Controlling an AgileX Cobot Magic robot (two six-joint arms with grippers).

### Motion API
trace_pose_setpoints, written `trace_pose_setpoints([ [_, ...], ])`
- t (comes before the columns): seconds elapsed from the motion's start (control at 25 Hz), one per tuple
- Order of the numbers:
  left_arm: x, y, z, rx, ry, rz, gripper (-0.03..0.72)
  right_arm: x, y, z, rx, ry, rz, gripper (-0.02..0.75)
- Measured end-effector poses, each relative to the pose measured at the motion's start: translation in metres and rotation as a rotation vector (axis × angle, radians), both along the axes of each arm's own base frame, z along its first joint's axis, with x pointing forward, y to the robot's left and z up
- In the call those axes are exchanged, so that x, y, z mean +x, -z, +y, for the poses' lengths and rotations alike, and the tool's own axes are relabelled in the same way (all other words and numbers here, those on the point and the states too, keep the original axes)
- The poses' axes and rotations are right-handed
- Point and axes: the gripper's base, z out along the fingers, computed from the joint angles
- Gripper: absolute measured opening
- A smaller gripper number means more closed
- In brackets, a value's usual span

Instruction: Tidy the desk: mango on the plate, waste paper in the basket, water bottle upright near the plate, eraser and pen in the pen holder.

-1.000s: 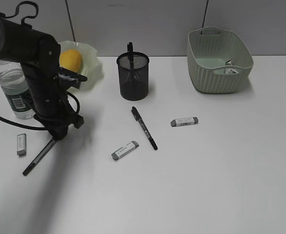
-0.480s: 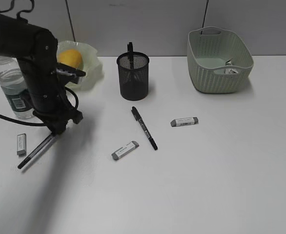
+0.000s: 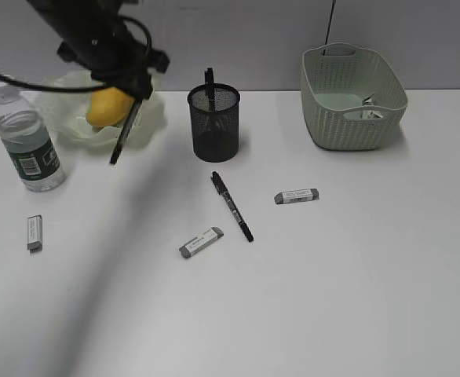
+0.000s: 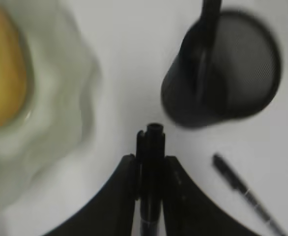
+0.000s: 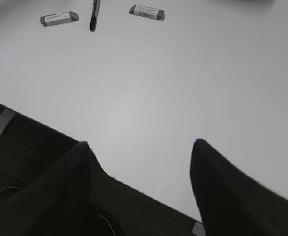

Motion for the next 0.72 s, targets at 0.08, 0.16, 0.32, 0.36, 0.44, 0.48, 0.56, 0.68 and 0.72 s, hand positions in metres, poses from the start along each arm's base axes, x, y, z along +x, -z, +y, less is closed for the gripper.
trace_pose_setpoints([
  [0.08, 0.009, -0.021, -0.007, -0.102, -0.019, -0.09, 0.124, 0.0, 0.0, 0.0, 0.0, 0.0, -0.001, 0.496],
  [0.16, 0.016, -0.039, -0.014, -0.215, -0.047, -0.185, 0.124, 0.0, 0.0, 0.0, 0.002, 0.0, -0.003, 0.496],
  [0.32, 0.026, -0.055, -0.022, -0.358, -0.096, -0.336, 0.124, 0.0, 0.0, 0.0, 0.003, 0.0, -0.005, 0.496],
  [0.36, 0.028, -0.057, -0.024, -0.374, -0.102, -0.366, 0.124, 0.0, 0.0, 0.0, 0.003, 0.0, -0.005, 0.496],
  [0.44, 0.03, -0.06, -0.031, -0.408, -0.107, -0.435, 0.124, 0.0, 0.0, 0.0, 0.003, 0.0, -0.006, 0.496],
  [0.48, 0.032, -0.06, -0.036, -0.424, -0.108, -0.467, 0.124, 0.0, -0.001, 0.0, 0.003, 0.0, -0.006, 0.496],
  [0.56, 0.035, -0.054, -0.045, -0.443, -0.108, -0.506, 0.124, 0.0, -0.001, 0.0, 0.003, 0.0, -0.006, 0.496],
  [0.68, 0.041, -0.036, -0.056, -0.45, -0.109, -0.525, 0.124, 0.001, -0.001, 0.0, -0.005, 0.003, -0.011, 0.496],
  [0.72, 0.042, -0.029, -0.059, -0.447, -0.108, -0.518, 0.124, 0.001, -0.001, -0.001, -0.007, 0.004, -0.012, 0.496],
])
